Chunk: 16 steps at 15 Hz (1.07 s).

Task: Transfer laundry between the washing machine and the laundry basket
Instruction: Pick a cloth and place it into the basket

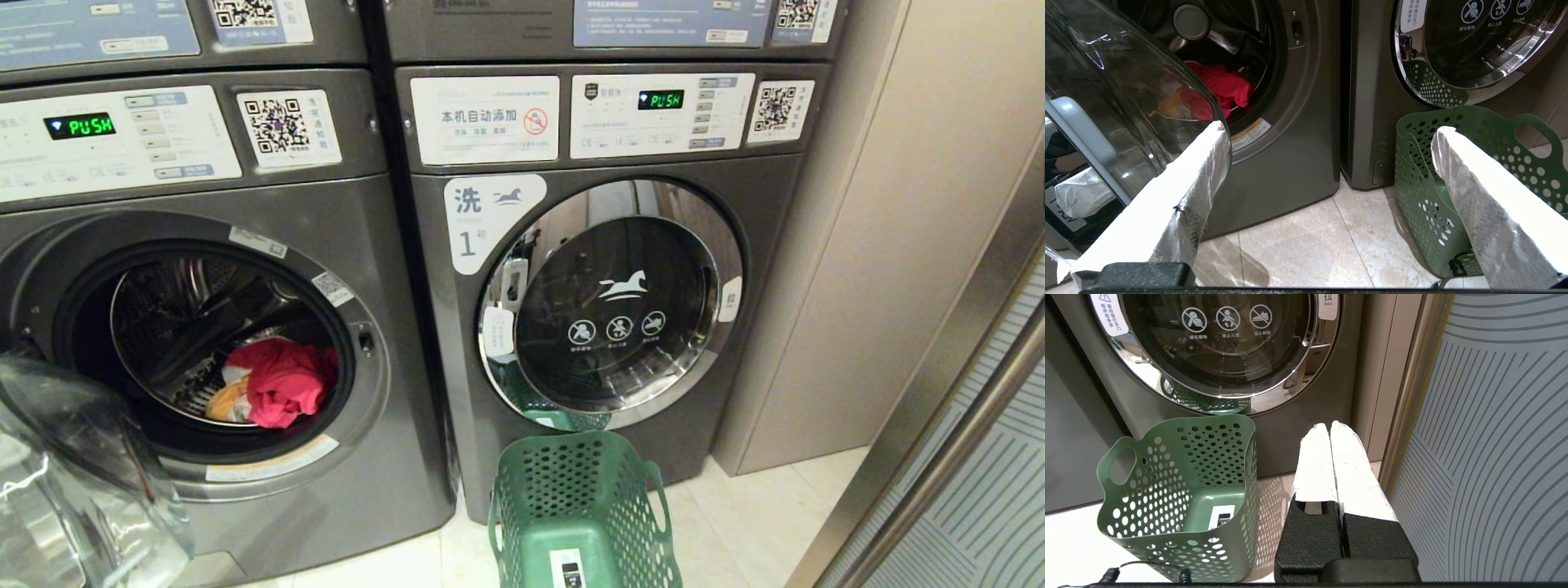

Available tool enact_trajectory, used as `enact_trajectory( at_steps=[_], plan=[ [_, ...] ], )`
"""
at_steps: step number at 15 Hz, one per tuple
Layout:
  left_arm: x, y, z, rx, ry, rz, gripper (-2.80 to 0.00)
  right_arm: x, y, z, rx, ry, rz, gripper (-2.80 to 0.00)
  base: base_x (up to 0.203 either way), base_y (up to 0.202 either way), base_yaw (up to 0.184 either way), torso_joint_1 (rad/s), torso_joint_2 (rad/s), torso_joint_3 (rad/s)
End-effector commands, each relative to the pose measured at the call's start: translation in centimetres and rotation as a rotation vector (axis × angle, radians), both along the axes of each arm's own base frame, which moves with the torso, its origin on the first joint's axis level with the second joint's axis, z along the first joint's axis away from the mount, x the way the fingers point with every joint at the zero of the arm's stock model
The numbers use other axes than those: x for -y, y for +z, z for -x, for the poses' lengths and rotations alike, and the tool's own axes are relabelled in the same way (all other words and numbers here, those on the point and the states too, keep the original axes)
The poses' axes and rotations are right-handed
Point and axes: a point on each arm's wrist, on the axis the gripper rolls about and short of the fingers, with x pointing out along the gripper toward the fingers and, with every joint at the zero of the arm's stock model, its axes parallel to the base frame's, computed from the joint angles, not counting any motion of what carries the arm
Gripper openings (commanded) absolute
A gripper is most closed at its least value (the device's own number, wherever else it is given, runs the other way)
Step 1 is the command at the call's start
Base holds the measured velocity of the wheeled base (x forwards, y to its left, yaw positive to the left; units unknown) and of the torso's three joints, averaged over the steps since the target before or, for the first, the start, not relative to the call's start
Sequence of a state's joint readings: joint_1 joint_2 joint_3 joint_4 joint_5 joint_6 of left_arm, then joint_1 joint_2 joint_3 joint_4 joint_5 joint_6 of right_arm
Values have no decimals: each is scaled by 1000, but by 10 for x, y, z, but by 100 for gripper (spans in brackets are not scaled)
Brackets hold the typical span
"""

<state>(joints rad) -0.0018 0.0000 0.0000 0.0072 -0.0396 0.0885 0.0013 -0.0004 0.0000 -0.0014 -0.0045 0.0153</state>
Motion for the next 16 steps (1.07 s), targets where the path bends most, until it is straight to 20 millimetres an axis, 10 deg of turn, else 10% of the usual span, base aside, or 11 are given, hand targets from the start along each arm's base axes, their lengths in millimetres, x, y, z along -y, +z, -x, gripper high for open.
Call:
enact_trajectory(
  at_steps=[1, 10, 16],
  plan=[
    [0, 0, 0, 0, -1, 0, 0, 0, 0, 0, 0, 0, 0, -280, 0, 0, 0, 0, 0, 0],
    [0, 0, 0, 3, -1, 0, 0, 0, 0, 0, 0, 0, 0, -280, 0, 0, 0, 0, 0, 0],
    [0, 88, 34, 196, -12, -8, 0, 0, 0, 0, 0, 0, 0, -280, 0, 0, 0, 0, 0, 0]
  ],
)
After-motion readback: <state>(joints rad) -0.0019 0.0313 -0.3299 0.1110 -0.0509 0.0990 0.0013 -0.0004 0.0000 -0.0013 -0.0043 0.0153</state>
